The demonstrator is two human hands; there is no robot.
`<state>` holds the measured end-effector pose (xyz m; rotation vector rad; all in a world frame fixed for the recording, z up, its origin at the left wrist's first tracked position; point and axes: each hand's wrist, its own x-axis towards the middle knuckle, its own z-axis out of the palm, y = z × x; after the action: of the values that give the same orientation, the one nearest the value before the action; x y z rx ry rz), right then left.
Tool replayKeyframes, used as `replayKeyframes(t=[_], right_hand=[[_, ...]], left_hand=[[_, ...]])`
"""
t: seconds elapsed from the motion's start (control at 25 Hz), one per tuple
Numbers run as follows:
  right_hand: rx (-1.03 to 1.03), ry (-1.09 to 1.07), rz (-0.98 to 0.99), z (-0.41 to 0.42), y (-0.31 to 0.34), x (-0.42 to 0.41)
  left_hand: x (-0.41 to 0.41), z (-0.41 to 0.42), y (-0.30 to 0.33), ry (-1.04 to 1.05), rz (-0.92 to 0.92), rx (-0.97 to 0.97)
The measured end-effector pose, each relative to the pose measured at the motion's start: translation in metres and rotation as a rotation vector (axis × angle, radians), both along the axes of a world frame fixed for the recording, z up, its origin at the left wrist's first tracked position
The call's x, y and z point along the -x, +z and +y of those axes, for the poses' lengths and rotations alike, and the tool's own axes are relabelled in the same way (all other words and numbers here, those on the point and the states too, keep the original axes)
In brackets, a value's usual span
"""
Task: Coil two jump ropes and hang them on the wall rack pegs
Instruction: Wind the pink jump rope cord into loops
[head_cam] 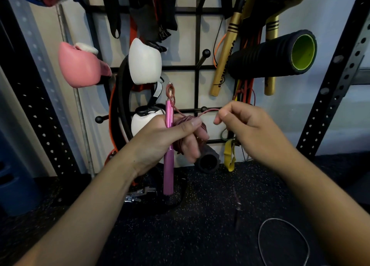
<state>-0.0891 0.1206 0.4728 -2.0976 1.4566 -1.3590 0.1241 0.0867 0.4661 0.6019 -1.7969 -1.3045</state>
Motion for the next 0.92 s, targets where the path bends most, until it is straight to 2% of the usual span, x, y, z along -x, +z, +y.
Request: replayKeyframes(t=[0.12, 0.2, 0.28, 0.32, 0.4, 0.44, 0.52, 0.6, 0.68, 0.76, 0.8, 0.92], right_hand=[[0.033, 0.062, -0.116, -0.001, 0.005, 0.004], [0.093, -0.015, -0.234, -0.004, 0.001, 0.004], [0.007, -0.078, -0.321, -0.01, -0.008, 0.004], [-0.103, -0.051, -0.362, -0.013, -0.015, 0.007], [-0.362, 0.123, -0.39, -0.015, -0.028, 0.007], [-0.459, 0.224, -0.364, -0.013, -0.032, 0.004], [-0.517, 0.371, -0.176, -0.006, -0.035, -0.007], [-0.421, 0.404, 0.095, 0.004, -0.027, -0.017], [-0.268, 0.365, 0.251, 0.009, -0.013, -0.02], [-0.13, 0.291, 0.262, 0.013, 0.003, -0.013], [-0.069, 0.248, 0.216, 0.014, 0.008, -0.007], [0.052, 0.099, -0.023, 0.015, 0.013, -0.001]], left_hand=[[0.001, 0.001, -0.003, -0.176, 0.196, -0.171], [0.003, 0.008, -0.001, -0.422, 0.41, -0.33], [0.008, 0.016, 0.007, -0.612, 0.669, -0.433], [0.01, 0.018, 0.012, -0.625, 0.812, -0.462], [0.01, 0.019, 0.025, -0.427, 0.97, -0.392], [0.009, 0.018, 0.03, -0.245, 0.932, -0.273], [0.008, 0.014, 0.032, 0.117, 0.669, 0.018], [0.007, 0.01, 0.023, 0.4, 0.274, 0.274], [0.005, 0.007, 0.013, 0.566, -0.131, 0.458], [0.003, 0.006, 0.008, 0.566, -0.376, 0.507], [0.003, 0.005, 0.007, 0.498, -0.417, 0.476], [0.004, 0.011, 0.008, 0.237, -0.359, 0.322]])
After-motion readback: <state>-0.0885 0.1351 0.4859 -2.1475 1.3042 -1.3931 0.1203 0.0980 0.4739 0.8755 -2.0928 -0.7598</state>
